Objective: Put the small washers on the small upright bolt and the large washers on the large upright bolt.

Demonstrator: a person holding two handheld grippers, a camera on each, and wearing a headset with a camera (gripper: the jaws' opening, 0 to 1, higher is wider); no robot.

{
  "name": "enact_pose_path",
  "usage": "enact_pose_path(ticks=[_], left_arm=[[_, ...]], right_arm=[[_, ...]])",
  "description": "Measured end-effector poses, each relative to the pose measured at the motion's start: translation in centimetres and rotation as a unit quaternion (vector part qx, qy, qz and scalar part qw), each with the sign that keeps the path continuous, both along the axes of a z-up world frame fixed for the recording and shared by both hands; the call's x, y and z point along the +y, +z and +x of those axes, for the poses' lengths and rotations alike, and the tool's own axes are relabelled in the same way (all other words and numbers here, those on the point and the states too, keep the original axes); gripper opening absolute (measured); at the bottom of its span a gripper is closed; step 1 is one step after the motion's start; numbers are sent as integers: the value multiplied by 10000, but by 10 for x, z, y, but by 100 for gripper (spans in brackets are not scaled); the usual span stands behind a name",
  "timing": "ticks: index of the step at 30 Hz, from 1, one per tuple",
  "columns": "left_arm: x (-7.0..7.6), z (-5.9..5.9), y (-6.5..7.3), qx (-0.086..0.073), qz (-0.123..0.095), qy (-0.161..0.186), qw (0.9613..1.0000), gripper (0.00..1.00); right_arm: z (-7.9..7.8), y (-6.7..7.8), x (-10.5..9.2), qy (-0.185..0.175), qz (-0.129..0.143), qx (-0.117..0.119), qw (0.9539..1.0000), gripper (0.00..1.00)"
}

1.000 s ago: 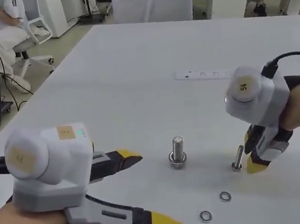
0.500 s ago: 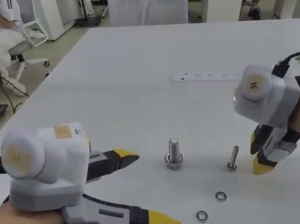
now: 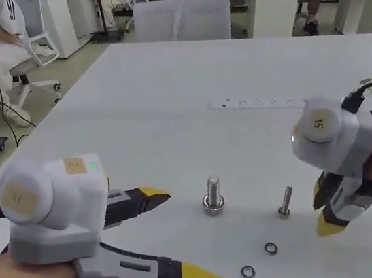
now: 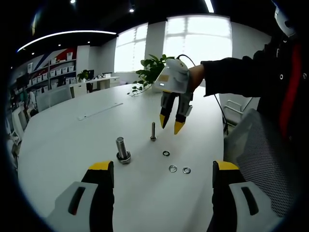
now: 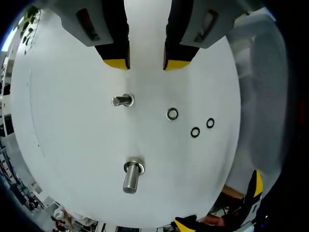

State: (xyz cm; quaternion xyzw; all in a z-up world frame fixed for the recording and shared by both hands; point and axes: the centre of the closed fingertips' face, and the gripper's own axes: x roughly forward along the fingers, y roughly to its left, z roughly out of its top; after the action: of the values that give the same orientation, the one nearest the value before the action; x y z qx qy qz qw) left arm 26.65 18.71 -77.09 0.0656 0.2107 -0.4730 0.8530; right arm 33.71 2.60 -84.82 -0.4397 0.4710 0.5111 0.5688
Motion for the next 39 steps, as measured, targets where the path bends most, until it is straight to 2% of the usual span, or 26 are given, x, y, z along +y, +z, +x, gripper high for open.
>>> enact_pose_path(ticks=[11, 23, 39], left_arm=[[0, -5, 6, -87, 2, -5, 10000, 84], [2, -8, 9, -125, -9, 1, 9999, 84], [4, -8, 10, -153, -33, 44, 9999, 83]], right_arm=[[-17, -1, 11, 142, 16, 34, 9999, 29], [-33, -5, 40, 453, 94, 87, 9989, 28], [-33, -13, 59, 620, 88, 87, 9980, 26]])
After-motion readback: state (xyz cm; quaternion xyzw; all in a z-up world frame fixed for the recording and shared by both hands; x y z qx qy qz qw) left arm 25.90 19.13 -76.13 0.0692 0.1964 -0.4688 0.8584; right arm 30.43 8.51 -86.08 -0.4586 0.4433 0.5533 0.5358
